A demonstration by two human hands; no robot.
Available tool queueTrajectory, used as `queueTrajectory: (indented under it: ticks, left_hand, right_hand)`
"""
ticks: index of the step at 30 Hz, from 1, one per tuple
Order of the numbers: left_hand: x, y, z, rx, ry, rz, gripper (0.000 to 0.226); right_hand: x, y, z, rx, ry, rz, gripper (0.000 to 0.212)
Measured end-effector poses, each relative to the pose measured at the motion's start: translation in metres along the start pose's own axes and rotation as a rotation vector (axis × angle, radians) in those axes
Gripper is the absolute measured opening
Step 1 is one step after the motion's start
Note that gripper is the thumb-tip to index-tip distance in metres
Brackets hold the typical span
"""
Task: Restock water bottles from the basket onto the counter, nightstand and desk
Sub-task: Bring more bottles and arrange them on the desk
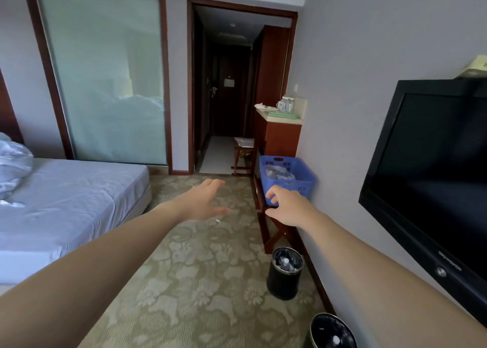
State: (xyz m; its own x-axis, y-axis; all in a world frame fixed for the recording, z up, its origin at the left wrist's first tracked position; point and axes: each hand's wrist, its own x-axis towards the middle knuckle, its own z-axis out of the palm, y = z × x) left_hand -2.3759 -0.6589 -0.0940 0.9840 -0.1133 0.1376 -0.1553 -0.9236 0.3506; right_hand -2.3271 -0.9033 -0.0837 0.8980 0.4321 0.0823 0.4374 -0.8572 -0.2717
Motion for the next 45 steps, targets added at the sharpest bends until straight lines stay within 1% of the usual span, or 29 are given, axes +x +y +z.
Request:
queueTrajectory:
  ticks: [8, 15, 22, 29, 38, 42, 45]
  left_hand:
    - [0.080, -0.069, -0.032, 0.044, -0.003, 0.008, 0.081]
    - [0.147, -0.136, -0.058, 0.019, -0.022, 0.028, 0.080]
    - [0.197, -0.190, -0.059, 0.004, -0.047, 0.029, 0.081]
    - [0.255, -0.229, -0.052, -0.026, -0.049, 0.042, 0.080]
    - [0.351, -0.291, -0.056, -0.034, -0.081, 0.017, 0.081]
    - [0.406, -0.321, -0.064, -0.037, -0.047, 0.011, 0.077]
    - [0.438, -0.335, -0.067, -0.071, 0.046, 0.060, 0.064]
  right_hand:
    - [0.104, -0.020, 0.004, 0.034, 0.016, 0.014, 0.039]
    - [0.195, -0.044, 0.019, 0.089, 0.040, 0.032, 0.041]
    - [0.258, -0.051, 0.036, 0.090, 0.048, 0.053, 0.042]
    - [0.323, -0.045, 0.046, 0.052, 0.030, 0.073, 0.041]
    - [0.443, -0.037, 0.042, -0.003, 0.039, 0.043, 0.041]
    - [0.504, -0.030, 0.040, 0.068, 0.065, 0.034, 0.041]
    - [0.542, -0.031, 0.041, 0.280, 0.095, 0.016, 0.036]
